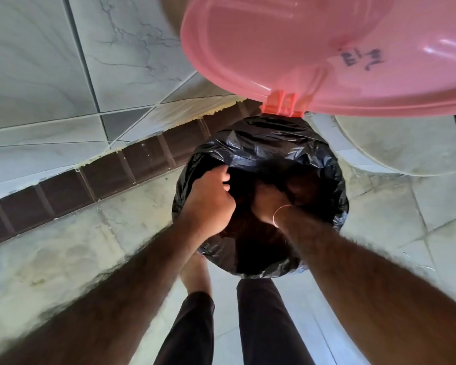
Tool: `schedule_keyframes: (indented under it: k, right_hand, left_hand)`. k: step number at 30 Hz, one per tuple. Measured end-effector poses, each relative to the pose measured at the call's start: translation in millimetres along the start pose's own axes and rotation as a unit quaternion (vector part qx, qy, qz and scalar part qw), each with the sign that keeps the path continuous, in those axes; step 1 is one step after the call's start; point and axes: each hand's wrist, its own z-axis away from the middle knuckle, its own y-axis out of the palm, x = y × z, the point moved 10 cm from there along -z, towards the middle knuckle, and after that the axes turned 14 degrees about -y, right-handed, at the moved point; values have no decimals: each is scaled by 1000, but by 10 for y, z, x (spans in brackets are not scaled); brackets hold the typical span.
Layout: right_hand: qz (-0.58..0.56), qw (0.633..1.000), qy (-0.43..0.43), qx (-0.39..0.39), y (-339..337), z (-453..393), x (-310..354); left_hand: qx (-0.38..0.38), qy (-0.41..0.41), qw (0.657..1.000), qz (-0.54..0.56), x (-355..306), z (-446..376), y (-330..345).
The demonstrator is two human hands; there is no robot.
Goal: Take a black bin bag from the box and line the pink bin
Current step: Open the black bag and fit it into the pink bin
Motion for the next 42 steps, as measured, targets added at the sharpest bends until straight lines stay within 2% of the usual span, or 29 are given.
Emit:
schedule_keyframes:
  k: [1, 2, 3, 5, 7, 8, 12, 14, 16, 19, 22, 23, 25, 27, 30, 35, 37, 38, 39, 41, 42]
  right_hand:
    - [7, 1000, -12, -23, -76, 158, 127]
    - [37, 998, -37, -36, -92, 304, 263]
    - [54, 996, -65, -38, -85, 459, 390]
    - [57, 993, -91, 48, 134, 748, 541]
    - [4, 985, -67, 158, 450, 966, 527]
    - [0, 983, -61, 172, 487, 1004, 524]
    - [89, 993, -69, 25, 59, 971, 548]
    - [119, 991, -66, -8, -64, 1035, 540]
    - [128, 988, -66, -53, -191, 1138, 521]
    - [154, 957, -55, -238, -718, 1366, 402]
    - [93, 919, 8, -383, -1311, 1478, 149]
    - [59, 914, 26, -400, -1436, 1448, 80]
    - [-6, 917, 39, -397, -1541, 1282, -12]
    - [-90, 919, 50, -381, -1577, 1111, -121]
    - [-224, 903, 96, -354, -1620, 975, -316]
    - [-242, 937, 98, -234, -1609, 798, -383]
    - [-256, 936, 83, -228, -1617, 772, -442]
    - [-253, 927, 75, -266, -1679, 814, -458]
    - [-226, 913, 69, -333, -1777, 916, -481]
    - [-98, 876, 48, -471, -1954, 1249, -370]
    - [-40, 868, 26, -495, -1940, 1367, -244]
  left_hand:
    - [-24, 70, 992, -104, -104, 152, -8]
    - [-52, 134, 965, -220, -169, 318, 16]
    - [-78, 190, 920, -334, -159, 446, 97]
    - [-72, 220, 858, -459, 12, 578, 256]
    - [-56, 225, 835, -499, 142, 670, 286]
    - [-53, 237, 829, -504, 165, 704, 299]
    - [-82, 251, 814, -517, 130, 771, 263]
    - [-104, 242, 814, -517, 59, 790, 172]
    - [-135, 215, 835, -489, -17, 776, -42]
    - [-190, 177, 874, -412, -156, 723, -416]
    - [-214, 206, 887, -353, -399, 634, -548]
    - [-209, 216, 893, -334, -477, 582, -544]
    - [-173, 205, 931, -248, -587, 436, -555]
    - [-137, 161, 965, -153, -602, 264, -589]
    - [-76, 86, 991, -75, -519, 14, -590]
    - [-28, 26, 999, -16, -407, -138, -607]
    - [-23, 18, 1000, 9, -357, -120, -626]
    - [-60, 42, 997, -16, -372, -56, -687]
    - [-129, 85, 986, -58, -424, 47, -778]
    - [-259, 205, 936, -119, -592, 370, -862]
    - [-270, 246, 921, -136, -656, 503, -775]
